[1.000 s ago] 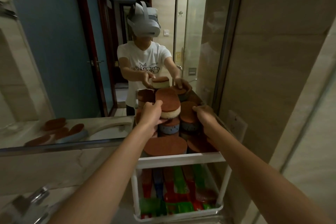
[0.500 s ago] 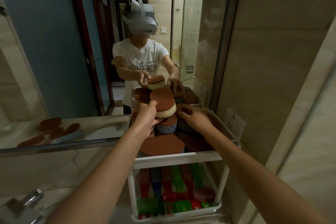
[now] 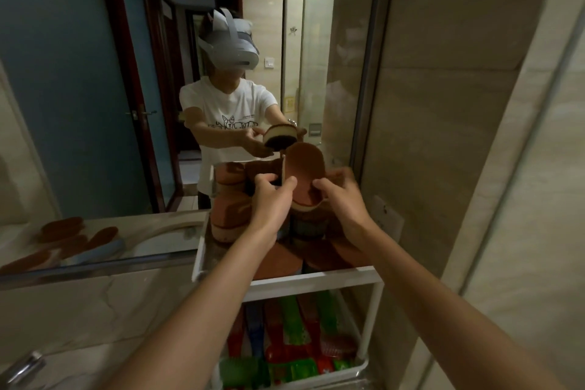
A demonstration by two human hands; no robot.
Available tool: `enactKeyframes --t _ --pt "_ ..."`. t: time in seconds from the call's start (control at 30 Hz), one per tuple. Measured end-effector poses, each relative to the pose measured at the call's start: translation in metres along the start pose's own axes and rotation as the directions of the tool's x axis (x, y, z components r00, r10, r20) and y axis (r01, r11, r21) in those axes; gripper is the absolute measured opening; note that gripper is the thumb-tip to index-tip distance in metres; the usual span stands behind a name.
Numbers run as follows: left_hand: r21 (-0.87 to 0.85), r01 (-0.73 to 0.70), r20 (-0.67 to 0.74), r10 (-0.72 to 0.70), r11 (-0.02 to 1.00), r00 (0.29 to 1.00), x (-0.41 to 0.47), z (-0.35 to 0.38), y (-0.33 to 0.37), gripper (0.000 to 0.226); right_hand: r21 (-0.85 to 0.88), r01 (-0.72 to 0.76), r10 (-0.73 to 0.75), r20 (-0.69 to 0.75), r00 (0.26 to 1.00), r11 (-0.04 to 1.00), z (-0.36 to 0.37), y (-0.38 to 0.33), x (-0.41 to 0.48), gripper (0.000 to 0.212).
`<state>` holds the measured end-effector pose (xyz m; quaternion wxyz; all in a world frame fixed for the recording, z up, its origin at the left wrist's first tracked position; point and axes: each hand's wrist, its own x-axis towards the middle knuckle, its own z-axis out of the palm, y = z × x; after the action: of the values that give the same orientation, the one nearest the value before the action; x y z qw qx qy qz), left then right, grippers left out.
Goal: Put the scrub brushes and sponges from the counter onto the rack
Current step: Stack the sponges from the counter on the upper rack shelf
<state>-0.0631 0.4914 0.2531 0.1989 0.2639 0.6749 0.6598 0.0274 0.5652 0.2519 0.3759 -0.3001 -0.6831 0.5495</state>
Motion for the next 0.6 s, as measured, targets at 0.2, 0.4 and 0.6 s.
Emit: enactKeyframes --t 0.2,0.4,0.6 --pt "0.593 -0.336 0.316 0.172 0.732 0.933 0.006 0.005 -0.015 0.043 -0.246 0.032 -0.085 -0.209 0.974 0.969 -0.027 0.008 0.002 0.029" --pt "0.82 -0.427 0.436 0.067 0.382 0.898 0.006 0.002 -0.03 0.048 -0.416 -0.185 0.095 -0.228 0.969 0.89 -0.024 0.028 0.021 0.042" --pt "0.825 -0.432 0.439 0.068 0.364 0.896 0.004 0.0 -0.03 0.048 -0.507 -0.25 0.174 -0.194 0.966 0.825 -0.021 0.034 0.027 0.046"
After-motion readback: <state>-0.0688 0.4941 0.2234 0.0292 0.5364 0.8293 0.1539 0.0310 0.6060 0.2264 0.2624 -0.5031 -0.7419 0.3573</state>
